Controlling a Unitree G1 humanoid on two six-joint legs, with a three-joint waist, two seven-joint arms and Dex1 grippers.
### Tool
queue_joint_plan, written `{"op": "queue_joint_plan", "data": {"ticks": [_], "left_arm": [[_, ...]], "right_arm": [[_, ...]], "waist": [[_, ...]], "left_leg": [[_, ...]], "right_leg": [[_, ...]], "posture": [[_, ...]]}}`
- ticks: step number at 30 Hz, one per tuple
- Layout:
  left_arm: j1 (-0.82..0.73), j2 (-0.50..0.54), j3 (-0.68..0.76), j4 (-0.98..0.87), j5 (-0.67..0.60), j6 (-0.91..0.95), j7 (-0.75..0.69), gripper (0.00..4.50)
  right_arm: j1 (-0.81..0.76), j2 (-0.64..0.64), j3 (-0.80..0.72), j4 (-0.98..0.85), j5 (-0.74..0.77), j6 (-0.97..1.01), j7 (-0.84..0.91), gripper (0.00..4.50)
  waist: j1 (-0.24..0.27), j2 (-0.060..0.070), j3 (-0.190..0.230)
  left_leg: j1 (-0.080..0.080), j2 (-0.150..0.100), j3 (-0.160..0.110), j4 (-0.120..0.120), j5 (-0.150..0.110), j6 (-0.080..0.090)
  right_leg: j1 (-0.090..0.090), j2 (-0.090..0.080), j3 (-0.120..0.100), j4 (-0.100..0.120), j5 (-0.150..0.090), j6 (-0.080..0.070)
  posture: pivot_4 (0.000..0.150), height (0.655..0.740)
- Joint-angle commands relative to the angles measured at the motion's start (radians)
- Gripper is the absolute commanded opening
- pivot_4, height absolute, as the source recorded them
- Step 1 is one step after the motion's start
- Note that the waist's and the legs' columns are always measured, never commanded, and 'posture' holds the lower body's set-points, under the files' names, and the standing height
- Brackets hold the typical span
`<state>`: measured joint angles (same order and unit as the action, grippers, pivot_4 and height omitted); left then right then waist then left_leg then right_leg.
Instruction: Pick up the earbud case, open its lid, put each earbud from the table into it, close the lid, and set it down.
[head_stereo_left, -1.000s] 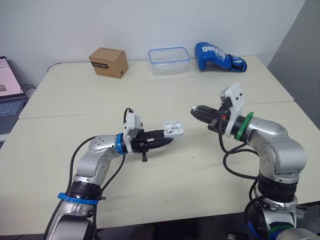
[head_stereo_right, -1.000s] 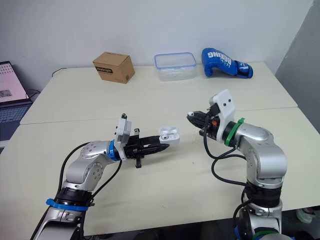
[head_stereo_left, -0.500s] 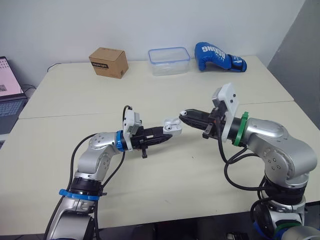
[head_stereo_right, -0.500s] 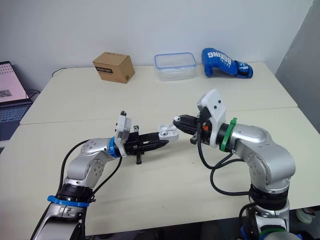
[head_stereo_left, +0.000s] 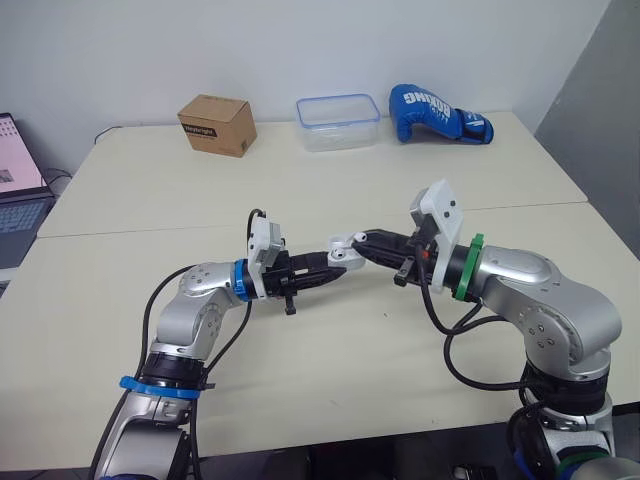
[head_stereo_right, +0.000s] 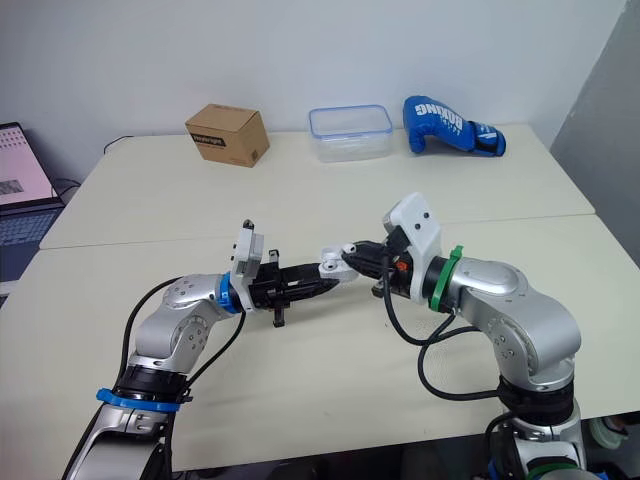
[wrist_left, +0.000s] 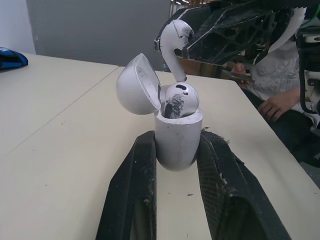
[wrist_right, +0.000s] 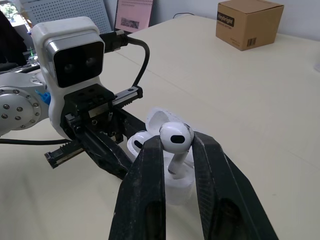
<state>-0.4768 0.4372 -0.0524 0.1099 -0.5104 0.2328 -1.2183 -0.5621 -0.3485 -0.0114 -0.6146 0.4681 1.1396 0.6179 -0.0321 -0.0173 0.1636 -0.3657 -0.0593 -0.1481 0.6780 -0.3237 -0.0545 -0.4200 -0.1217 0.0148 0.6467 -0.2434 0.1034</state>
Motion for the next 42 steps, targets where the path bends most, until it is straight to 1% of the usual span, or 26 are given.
{"op": "queue_joint_plan", "data": {"ticks": [1, 20, 22, 23, 27, 35, 40, 42], "left_arm": [[-0.01, 0.0, 0.022, -0.047, -0.027, -0.001, -0.008, 0.77], [-0.016, -0.012, 0.029, -0.084, -0.039, 0.018, 0.009, 0.77], [-0.015, -0.013, 0.029, -0.085, -0.039, 0.017, 0.008, 0.77], [-0.015, -0.013, 0.029, -0.086, -0.039, 0.018, 0.008, 0.77], [-0.015, -0.012, 0.029, -0.087, -0.038, 0.018, 0.008, 0.77], [-0.014, -0.011, 0.025, -0.088, -0.038, 0.019, 0.006, 0.77], [-0.004, -0.007, 0.026, -0.093, -0.039, 0.02, 0.0, 0.77], [-0.001, -0.003, 0.025, -0.092, -0.037, 0.019, -0.008, 0.77]], "right_arm": [[-0.004, -0.011, 0.003, -0.01, 0.025, -0.035, -0.018, 0.4], [-0.031, -0.113, 0.089, 0.006, 0.064, -0.017, -0.028, 0.4], [-0.032, -0.121, 0.093, 0.005, 0.066, -0.021, -0.029, 1.16], [-0.032, -0.124, 0.094, 0.003, 0.062, -0.031, -0.034, 1.41], [-0.033, -0.129, 0.091, 0.003, 0.066, -0.051, -0.042, 2.83], [-0.034, -0.139, 0.071, 0.007, 0.085, -0.081, -0.031, 2.83], [-0.023, -0.18, -0.012, -0.008, 0.19, -0.09, 0.053, 2.83], [-0.031, -0.226, -0.05, 0.0, 0.244, -0.083, 0.106, 2.83]], "waist": [[0.0, 0.0, 0.0], [0.0, 0.0, 0.0], [0.0, 0.0, 0.0], [0.0, 0.0, 0.0], [0.0, 0.0, 0.0], [0.001, 0.0, 0.0], [0.002, 0.0, 0.0], [0.002, 0.0, 0.0]], "left_leg": [[0.0, 0.0, 0.0, 0.0, 0.0, 0.0], [0.0, 0.0, 0.0, 0.0, 0.0, 0.0], [0.0, 0.0, 0.0, 0.0, 0.0, 0.0], [0.0, 0.0, 0.0, 0.0, 0.0, 0.0], [0.0, 0.0, 0.0, 0.0, 0.0, 0.0], [0.0, 0.0, 0.0, 0.0, 0.0, 0.0], [0.0, 0.0, 0.0, 0.0, 0.0, 0.0], [0.0, 0.0, 0.0, 0.0, 0.0, 0.0]], "right_leg": [[0.0, 0.0, 0.0, 0.0, 0.0, 0.0], [0.0, 0.0, 0.0, 0.0, 0.0, 0.0], [0.0, 0.0, 0.0, 0.0, 0.0, 0.0], [0.0, 0.0, 0.0, 0.0, 0.0, 0.0], [0.0, 0.0, 0.0, 0.0, 0.0, 0.0], [0.0, 0.0, 0.0, 0.0, 0.0, 0.0], [0.0, 0.0, 0.0, -0.001, 0.0, 0.0], [0.001, 0.0, 0.0, -0.001, 0.0, 0.0]], "posture": [[0.15, 0.7307], [0.15, 0.7307], [0.15, 0.7307], [0.15, 0.7307], [0.15, 0.7307], [0.15, 0.7307], [0.15, 0.7307], [0.15, 0.7307]]}}
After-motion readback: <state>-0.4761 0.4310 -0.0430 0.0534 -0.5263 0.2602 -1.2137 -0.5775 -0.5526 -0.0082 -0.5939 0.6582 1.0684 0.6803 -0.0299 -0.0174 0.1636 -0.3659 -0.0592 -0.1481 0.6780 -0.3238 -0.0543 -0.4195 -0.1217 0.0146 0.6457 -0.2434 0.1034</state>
